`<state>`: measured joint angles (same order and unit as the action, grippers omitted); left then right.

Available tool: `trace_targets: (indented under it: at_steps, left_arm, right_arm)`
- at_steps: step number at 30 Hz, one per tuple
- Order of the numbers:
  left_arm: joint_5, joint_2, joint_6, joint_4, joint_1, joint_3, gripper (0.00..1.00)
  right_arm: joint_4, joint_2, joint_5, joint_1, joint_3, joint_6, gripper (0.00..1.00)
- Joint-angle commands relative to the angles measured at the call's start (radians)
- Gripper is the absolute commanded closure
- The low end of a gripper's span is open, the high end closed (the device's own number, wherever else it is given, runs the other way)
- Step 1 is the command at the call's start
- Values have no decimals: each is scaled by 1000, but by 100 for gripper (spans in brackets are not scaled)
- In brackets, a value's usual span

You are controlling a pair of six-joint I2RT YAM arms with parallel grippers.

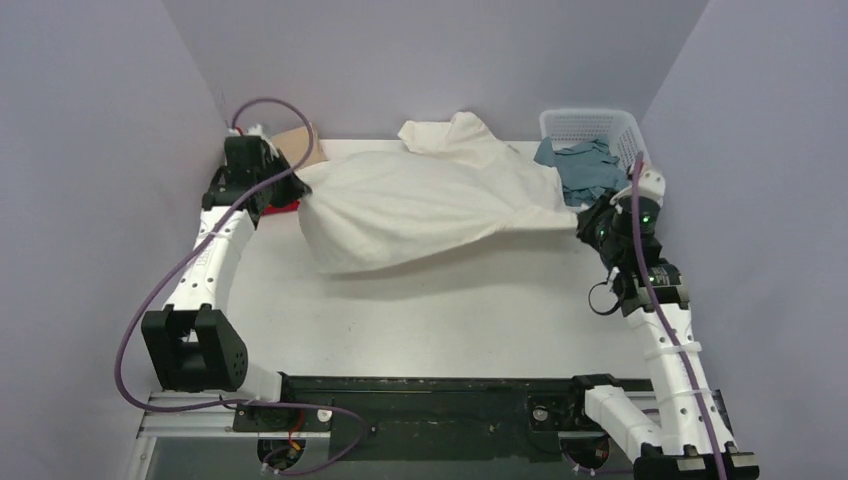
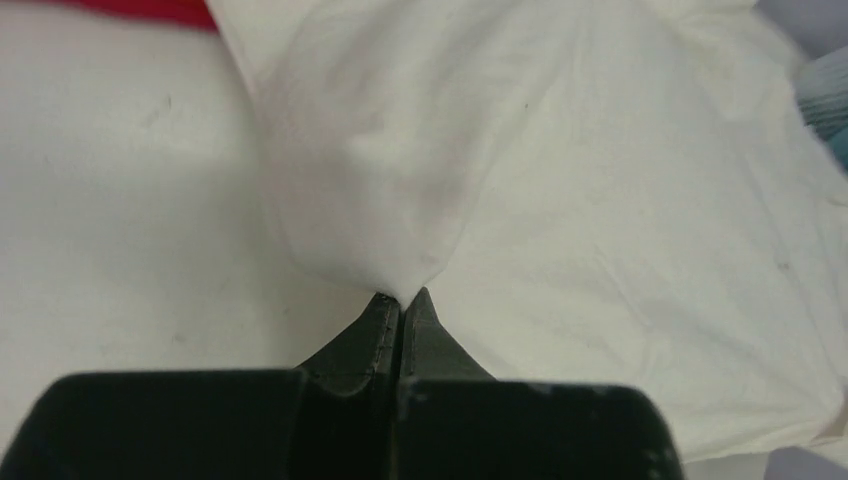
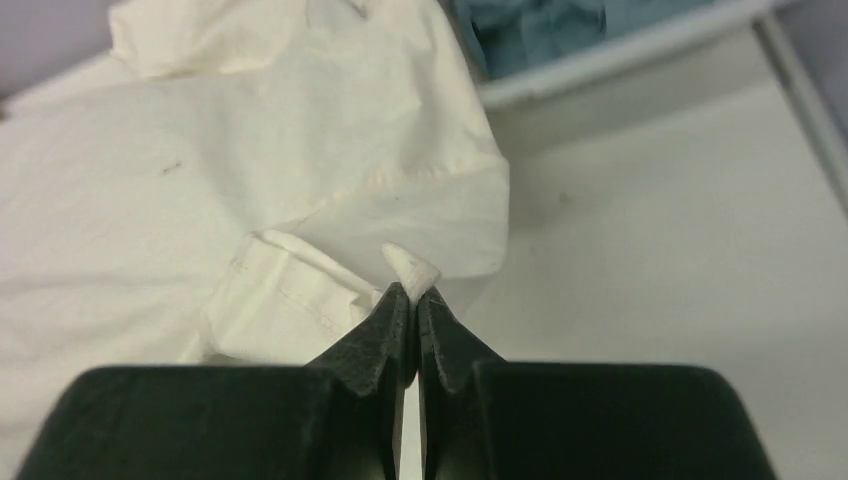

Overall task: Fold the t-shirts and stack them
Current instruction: Flatten out the tshirt

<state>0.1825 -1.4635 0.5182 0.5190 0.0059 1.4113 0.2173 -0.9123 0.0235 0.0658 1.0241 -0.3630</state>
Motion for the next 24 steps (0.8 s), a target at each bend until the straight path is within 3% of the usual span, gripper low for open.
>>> trace_targets:
  at_steps: [1, 2, 4, 5, 7, 8, 10, 11, 13, 16, 17, 20, 24]
  left_arm:
    - [-87, 3, 7, -51, -64, -236, 100]
    - [-106, -17, 13, -50, -72, -261, 97]
    - [-192, -53, 38, -25, -94, -314, 75]
    - [-236, -65, 52, 13, -107, -326, 45]
    - [-291, -87, 79, 69, -134, -330, 19]
    - [-318, -86, 93, 82, -148, -332, 17]
    - [-396, -66, 138, 115, -193, -338, 15]
    - [-410, -54, 173, 131, -222, -345, 15]
    - [-446, -13, 222, 159, -262, -356, 14]
    - [-521, 66, 300, 221, -306, -365, 14]
    - [-537, 96, 315, 232, -327, -366, 13]
    - [-536, 131, 339, 221, -379, -375, 12]
    - [-423, 119, 310, 69, -455, -396, 11]
  right_arm:
    - [61, 33, 64, -5, -231, -121, 100]
    - [70, 24, 82, -5, -262, -144, 100]
    - [104, 5, 90, -5, -338, -173, 100]
    - [120, -1, 94, -4, -375, -188, 100]
    - [167, -11, 100, -3, -417, -210, 94]
    - [198, -12, 100, -2, -429, -216, 93]
    - [247, -6, 118, 2, -453, -241, 80]
    - [268, -3, 142, 3, -457, -256, 60]
    - [335, 5, 183, 6, -443, -270, 44]
    - [428, 59, 264, 27, -387, -267, 32]
    - [449, 75, 307, 34, -373, -255, 21]
    - [450, 138, 345, 69, -302, -238, 11]
    - [285, 108, 250, 140, -278, -163, 10]
